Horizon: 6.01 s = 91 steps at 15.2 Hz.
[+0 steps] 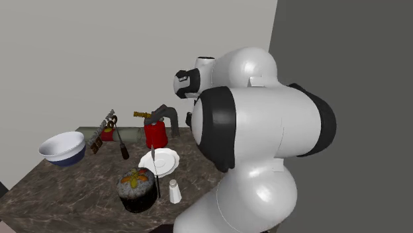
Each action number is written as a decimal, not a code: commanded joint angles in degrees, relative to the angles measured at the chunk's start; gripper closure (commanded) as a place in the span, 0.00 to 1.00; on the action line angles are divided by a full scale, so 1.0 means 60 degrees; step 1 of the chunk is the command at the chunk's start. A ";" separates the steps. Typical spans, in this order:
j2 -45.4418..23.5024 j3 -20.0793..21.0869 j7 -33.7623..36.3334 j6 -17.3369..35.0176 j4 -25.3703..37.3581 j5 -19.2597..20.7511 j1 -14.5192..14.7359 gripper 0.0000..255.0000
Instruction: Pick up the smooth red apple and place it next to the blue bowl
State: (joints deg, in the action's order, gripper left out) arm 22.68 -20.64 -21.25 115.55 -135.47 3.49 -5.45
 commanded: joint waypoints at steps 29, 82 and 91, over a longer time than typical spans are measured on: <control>-0.4176 -0.1572 -0.3644 0.2381 0.2080 -0.2076 -0.0054 1.00; -0.2496 -0.0095 -0.0244 -0.1661 0.4854 -0.0817 0.1018 1.00; -0.2846 0.1053 0.1757 -0.1546 0.5152 -0.0812 0.1878 1.00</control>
State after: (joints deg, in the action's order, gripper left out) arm 5.89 -15.06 -12.13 106.61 -105.27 -1.38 5.24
